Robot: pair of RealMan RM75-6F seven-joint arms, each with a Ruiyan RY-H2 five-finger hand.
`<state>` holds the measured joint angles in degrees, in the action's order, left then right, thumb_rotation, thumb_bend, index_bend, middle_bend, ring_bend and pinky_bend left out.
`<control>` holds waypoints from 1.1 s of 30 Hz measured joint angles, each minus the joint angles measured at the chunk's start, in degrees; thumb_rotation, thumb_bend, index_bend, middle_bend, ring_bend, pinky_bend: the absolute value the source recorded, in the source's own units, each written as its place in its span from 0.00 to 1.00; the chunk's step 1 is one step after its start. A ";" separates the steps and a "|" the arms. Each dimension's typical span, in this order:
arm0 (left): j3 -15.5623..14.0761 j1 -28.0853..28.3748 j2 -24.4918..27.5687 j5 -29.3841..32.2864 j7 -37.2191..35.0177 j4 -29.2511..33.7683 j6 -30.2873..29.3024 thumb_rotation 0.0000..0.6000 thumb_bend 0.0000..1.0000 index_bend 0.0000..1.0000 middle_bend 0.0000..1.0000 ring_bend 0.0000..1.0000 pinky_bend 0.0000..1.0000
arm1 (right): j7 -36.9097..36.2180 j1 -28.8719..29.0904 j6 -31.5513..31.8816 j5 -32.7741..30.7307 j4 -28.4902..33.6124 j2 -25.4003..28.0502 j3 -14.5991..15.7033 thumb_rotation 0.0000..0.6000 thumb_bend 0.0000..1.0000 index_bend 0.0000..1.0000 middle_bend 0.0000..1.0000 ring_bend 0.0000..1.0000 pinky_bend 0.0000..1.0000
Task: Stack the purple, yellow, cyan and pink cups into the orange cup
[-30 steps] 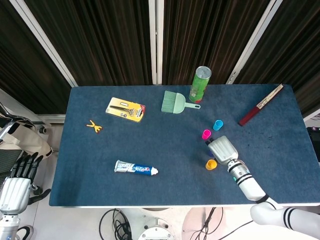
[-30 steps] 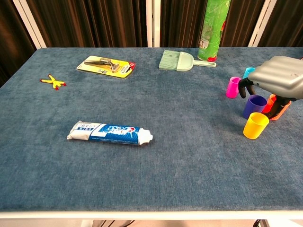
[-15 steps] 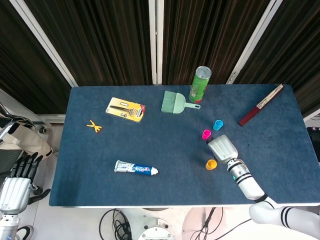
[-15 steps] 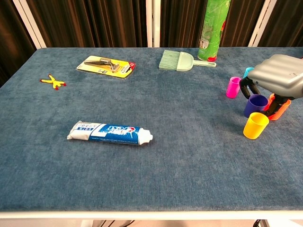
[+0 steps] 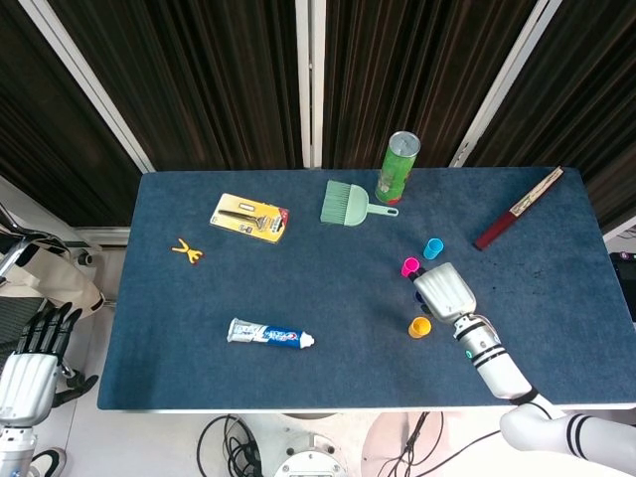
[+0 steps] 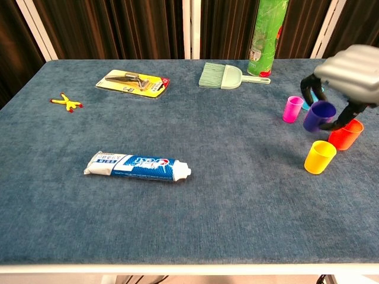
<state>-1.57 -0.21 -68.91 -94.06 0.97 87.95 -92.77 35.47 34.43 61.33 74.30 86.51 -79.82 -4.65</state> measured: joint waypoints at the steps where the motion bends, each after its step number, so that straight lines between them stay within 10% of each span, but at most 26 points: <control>1: -0.04 -0.01 0.00 -0.05 0.02 0.02 0.02 1.00 0.02 0.03 0.00 0.00 0.00 | -0.51 -0.28 0.74 0.42 0.90 0.78 -0.08 1.00 0.15 0.57 0.56 0.86 0.94; 26: -0.12 0.29 -0.01 0.00 1.25 0.53 0.95 1.00 0.02 0.03 0.00 0.00 0.00 | -6.35 -4.58 0.77 -2.03 -0.26 5.16 0.82 1.00 0.15 0.57 0.55 0.86 0.94; 33: -0.11 0.35 -0.08 0.06 1.10 0.35 1.09 1.00 0.02 0.03 0.00 0.00 0.00 | -6.94 -4.16 -1.21 -3.15 0.35 5.60 0.82 1.00 0.09 0.32 0.32 0.84 0.94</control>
<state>-1.68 0.14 -68.99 -94.00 2.06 88.30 -91.69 28.53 30.28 60.12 71.15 86.86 -74.22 -3.83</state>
